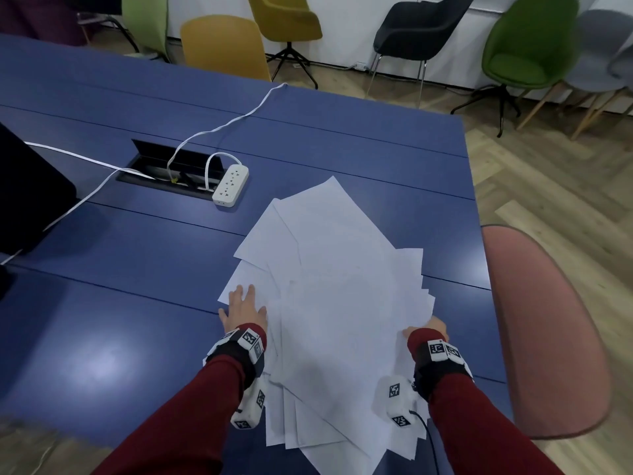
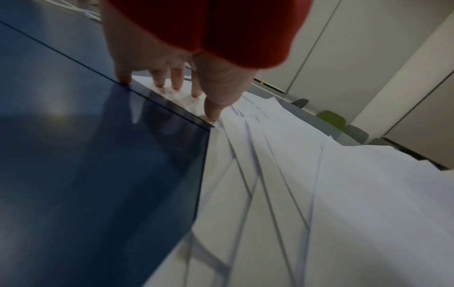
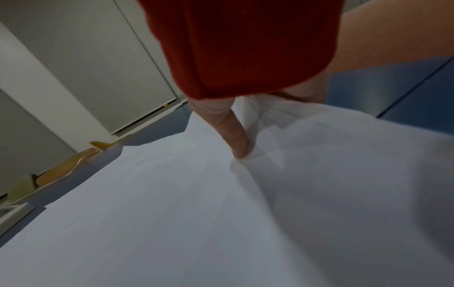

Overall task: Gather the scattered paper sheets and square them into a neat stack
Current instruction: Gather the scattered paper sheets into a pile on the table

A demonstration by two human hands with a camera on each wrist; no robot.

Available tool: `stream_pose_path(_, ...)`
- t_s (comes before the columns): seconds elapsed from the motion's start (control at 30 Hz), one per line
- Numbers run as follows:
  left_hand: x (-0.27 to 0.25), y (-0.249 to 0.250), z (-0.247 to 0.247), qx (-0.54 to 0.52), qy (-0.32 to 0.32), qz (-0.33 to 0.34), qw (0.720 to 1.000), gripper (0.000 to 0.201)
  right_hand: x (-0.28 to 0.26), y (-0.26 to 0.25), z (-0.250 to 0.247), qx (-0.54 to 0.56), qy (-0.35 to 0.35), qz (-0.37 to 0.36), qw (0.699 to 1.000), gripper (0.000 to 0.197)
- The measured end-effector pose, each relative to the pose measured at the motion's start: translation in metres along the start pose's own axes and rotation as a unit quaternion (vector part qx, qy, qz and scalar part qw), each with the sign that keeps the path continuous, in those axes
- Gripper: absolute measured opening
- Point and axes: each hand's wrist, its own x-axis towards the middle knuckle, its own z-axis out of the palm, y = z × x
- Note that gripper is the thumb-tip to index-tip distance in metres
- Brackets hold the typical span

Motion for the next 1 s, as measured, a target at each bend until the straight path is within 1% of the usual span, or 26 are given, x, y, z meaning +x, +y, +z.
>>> stream_pose_path(0.1, -0.008, 0.003, 0.003, 0.013, -0.010, 0.018, 1.000, 0.057, -0.008, -0.003, 0.003, 0.025, 0.019, 0.025, 0.999, 0.044)
stream_pose_path(0.13, -0.009, 0.004, 0.004, 0.006, -0.014, 0.022, 1.000, 0.057, -0.011, -0.004, 0.004, 0.036, 0.020, 0.031, 0.999, 0.044)
stream_pose_path(0.23, -0.010, 0.002, 0.003, -0.008, -0.032, 0.037, 0.999, 0.059, -0.019, -0.005, 0.004, 0.044, 0.002, 0.038, 0.998, 0.035)
stream_pose_path(0.3, -0.011, 0.000, 0.003, -0.010, -0.035, 0.052, 0.998, 0.060, -0.021, -0.003, 0.002, 0.045, -0.026, 0.044, 0.998, 0.037)
stream_pose_path(0.37, -0.013, -0.003, 0.003, -0.024, -0.038, 0.064, 0.997, 0.061, -0.020, 0.002, 0.000, 0.051, -0.069, 0.056, 0.995, 0.050)
stream_pose_path(0.4, -0.014, -0.006, 0.002, -0.030, -0.043, 0.070, 0.996, 0.062, -0.020, 0.005, -0.002, 0.060, -0.089, 0.060, 0.992, 0.053)
stream_pose_path(0.47, -0.012, -0.012, 0.001, -0.032, -0.057, 0.082, 0.994, 0.064, -0.018, 0.009, -0.005, 0.082, -0.115, 0.041, 0.989, 0.046)
stream_pose_path(0.53, -0.011, -0.013, -0.004, -0.029, -0.087, 0.101, 0.991, 0.064, -0.019, 0.010, -0.007, 0.095, -0.124, 0.007, 0.988, 0.042)
stream_pose_path(0.63, -0.011, -0.006, -0.013, -0.022, -0.135, 0.111, 0.984, 0.058, -0.024, 0.005, -0.007, 0.100, -0.091, -0.035, 0.990, 0.042)
stream_pose_path(0.7, -0.011, -0.005, -0.015, -0.035, -0.125, 0.107, 0.986, 0.051, -0.026, 0.001, -0.006, 0.117, -0.088, -0.030, 0.989, 0.051)
stream_pose_path(0.8, -0.008, -0.007, -0.011, -0.059, -0.106, 0.106, 0.987, 0.043, -0.025, -0.003, -0.005, 0.117, -0.110, 0.011, 0.987, 0.063)
stream_pose_path(0.87, -0.010, -0.005, -0.011, -0.073, -0.103, 0.095, 0.987, 0.044, -0.024, -0.005, -0.006, 0.099, -0.123, 0.032, 0.987, 0.066)
stream_pose_path(0.97, -0.017, 0.001, -0.016, -0.078, -0.101, 0.076, 0.989, 0.054, -0.028, -0.008, -0.009, 0.031, -0.150, 0.045, 0.987, 0.073)
stream_pose_path(1.0, -0.020, 0.003, -0.018, -0.070, -0.101, 0.068, 0.990, 0.052, -0.029, -0.008, -0.008, 0.012, -0.157, 0.042, 0.987, 0.073)
